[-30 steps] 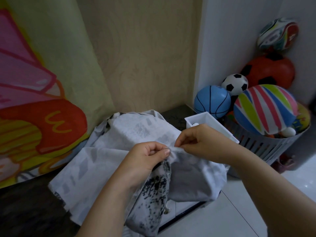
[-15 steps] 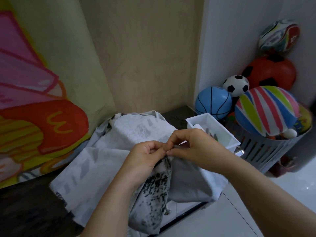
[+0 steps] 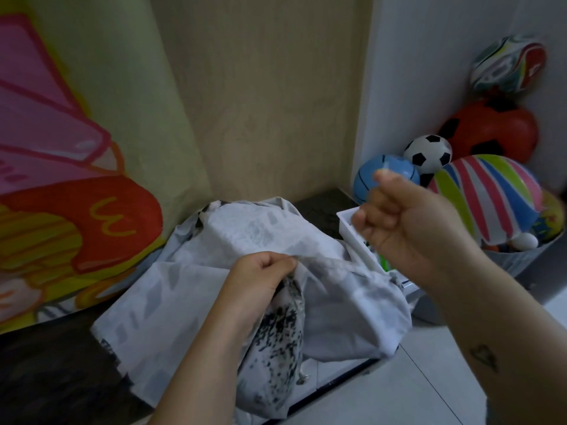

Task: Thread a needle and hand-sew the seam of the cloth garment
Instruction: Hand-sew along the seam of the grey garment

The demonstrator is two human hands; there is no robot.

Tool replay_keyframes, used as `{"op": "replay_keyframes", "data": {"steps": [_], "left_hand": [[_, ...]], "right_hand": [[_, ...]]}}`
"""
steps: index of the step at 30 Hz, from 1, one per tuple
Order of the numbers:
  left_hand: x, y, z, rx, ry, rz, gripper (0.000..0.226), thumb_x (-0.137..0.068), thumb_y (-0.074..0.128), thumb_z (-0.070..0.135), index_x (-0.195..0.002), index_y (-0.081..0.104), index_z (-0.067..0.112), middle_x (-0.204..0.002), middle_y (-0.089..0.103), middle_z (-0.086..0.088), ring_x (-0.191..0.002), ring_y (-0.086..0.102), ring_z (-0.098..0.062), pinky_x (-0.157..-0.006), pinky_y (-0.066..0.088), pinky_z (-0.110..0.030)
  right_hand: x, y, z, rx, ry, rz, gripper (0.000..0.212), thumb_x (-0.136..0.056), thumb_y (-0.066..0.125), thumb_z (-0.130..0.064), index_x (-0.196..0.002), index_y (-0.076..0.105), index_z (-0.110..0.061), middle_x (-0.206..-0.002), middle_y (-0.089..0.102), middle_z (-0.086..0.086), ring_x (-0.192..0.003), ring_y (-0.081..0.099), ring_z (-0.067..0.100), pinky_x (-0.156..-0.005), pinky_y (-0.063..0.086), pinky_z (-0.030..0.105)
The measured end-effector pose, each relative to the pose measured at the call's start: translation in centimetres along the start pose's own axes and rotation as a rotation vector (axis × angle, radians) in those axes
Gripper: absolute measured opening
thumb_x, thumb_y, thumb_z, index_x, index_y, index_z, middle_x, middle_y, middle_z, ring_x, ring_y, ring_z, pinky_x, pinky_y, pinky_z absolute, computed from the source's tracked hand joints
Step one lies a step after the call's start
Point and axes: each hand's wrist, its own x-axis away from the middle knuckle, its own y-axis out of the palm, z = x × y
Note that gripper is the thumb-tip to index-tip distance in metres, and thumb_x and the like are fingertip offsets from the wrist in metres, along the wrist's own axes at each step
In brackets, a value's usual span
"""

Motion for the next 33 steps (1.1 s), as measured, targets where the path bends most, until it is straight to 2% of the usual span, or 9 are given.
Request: {"op": "replay_keyframes", "data": {"steps": [3, 5, 9, 13, 18, 22, 28, 30, 33], "left_hand": [[-0.1, 0.1, 0.1, 0.009, -0.006, -0.040, 0.021, -0.089, 0.061, 0.022, -0.074, 0.076, 0.020, -0.084, 0.074, -0.012, -0.088, 0.070, -0.030, -0.093, 0.052, -0.049], [0.0, 0.3, 0.3, 0.017, -0.019, -0.083, 0.018, -0.084, 0.064, 0.023, -0.070, 0.076, 0.021, -0.084, 0.074, -0.013, -0.084, 0.068, -0.027, -0.088, 0.052, -0.043], [0.2, 0.4, 0.4, 0.024, -0.034, -0.139, 0.020, -0.062, 0.065, 0.031, -0.071, 0.075, 0.016, -0.090, 0.070, -0.025, -0.080, 0.064, -0.029, -0.088, 0.051, -0.048], [0.1, 0.3, 0.2, 0.027, -0.033, -0.140, 0.017, -0.063, 0.066, 0.031, -0.069, 0.075, 0.018, -0.086, 0.071, -0.022, -0.080, 0.064, -0.028, -0.089, 0.050, -0.047], [-0.3, 0.0, -0.3, 0.005, 0.024, -0.144, 0.023, -0.088, 0.064, 0.019, -0.069, 0.076, 0.025, -0.083, 0.075, -0.004, -0.088, 0.069, -0.018, -0.091, 0.051, -0.036], [-0.3, 0.0, -0.4, 0.009, 0.052, -0.157, 0.018, -0.088, 0.064, 0.022, -0.074, 0.076, 0.021, -0.089, 0.075, -0.007, -0.096, 0.069, -0.022, -0.099, 0.048, -0.042], [-0.5, 0.1, -0.6, 0.031, 0.026, -0.099, 0.020, -0.088, 0.065, 0.019, -0.072, 0.076, 0.023, -0.081, 0.074, -0.004, -0.083, 0.069, -0.020, -0.082, 0.052, -0.036], [-0.6, 0.1, -0.7, 0.032, -0.003, -0.074, 0.023, -0.089, 0.064, 0.017, -0.070, 0.076, 0.022, -0.078, 0.074, -0.005, -0.082, 0.068, -0.022, -0.081, 0.053, -0.038], [-0.8, 0.1, -0.8, 0.011, -0.014, -0.033, 0.022, -0.089, 0.065, 0.020, -0.070, 0.075, 0.019, -0.083, 0.074, -0.009, -0.089, 0.069, -0.030, -0.089, 0.054, -0.044]], "right_hand": [[0.7, 0.0, 1.6, 0.728, 0.124, -0.218, 0.013, -0.094, 0.053, -0.020, -0.091, 0.062, -0.012, -0.056, 0.045, 0.000, -0.048, 0.045, 0.013, -0.057, 0.054, 0.023], [0.5, -0.4, 3.2, 1.164, 0.048, -0.322, 0.011, -0.088, 0.063, -0.028, -0.093, 0.066, -0.018, -0.054, 0.053, -0.009, -0.050, 0.051, 0.003, -0.057, 0.047, 0.013], [0.2, -1.1, 4.6, 1.448, -0.145, -0.287, 0.015, -0.081, 0.071, -0.034, -0.091, 0.067, -0.024, -0.050, 0.043, -0.011, -0.048, 0.045, -0.013, -0.049, 0.035, 0.007], [0.1, -1.0, 4.4, 1.395, -0.110, -0.313, 0.016, -0.079, 0.073, -0.036, -0.087, 0.070, -0.022, -0.037, 0.044, -0.024, -0.042, 0.043, -0.006, -0.043, 0.031, 0.009], [0.0, -1.1, 4.7, 1.298, -0.149, -0.244, 0.032, -0.067, 0.078, -0.048, -0.076, 0.066, -0.020, -0.035, 0.033, -0.010, -0.035, 0.031, 0.005, -0.038, 0.022, 0.014], [-0.3, -1.3, 5.0, 1.308, -0.184, -0.228, 0.028, -0.070, 0.079, -0.041, -0.071, 0.061, -0.019, -0.034, 0.036, -0.010, -0.034, 0.034, 0.005, -0.037, 0.024, 0.013], [-0.3, -1.4, 4.5, 1.254, -0.224, -0.188, 0.017, -0.086, 0.066, -0.026, -0.075, 0.066, -0.013, -0.036, 0.041, -0.010, -0.035, 0.035, 0.004, -0.042, 0.030, 0.010], [-0.4, -1.1, 4.2, 0.946, -0.250, -0.144, 0.019, -0.088, 0.063, -0.021, -0.074, 0.061, -0.008, -0.047, 0.043, -0.007, -0.045, 0.036, 0.006, -0.055, 0.041, 0.019], [-0.4, -0.5, 3.0, 0.153, -0.123, -0.224, 0.025, -0.089, 0.052, -0.010, -0.065, 0.045, -0.011, -0.046, 0.029, -0.006, -0.044, 0.024, 0.009, -0.088, 0.054, 0.041]]}}
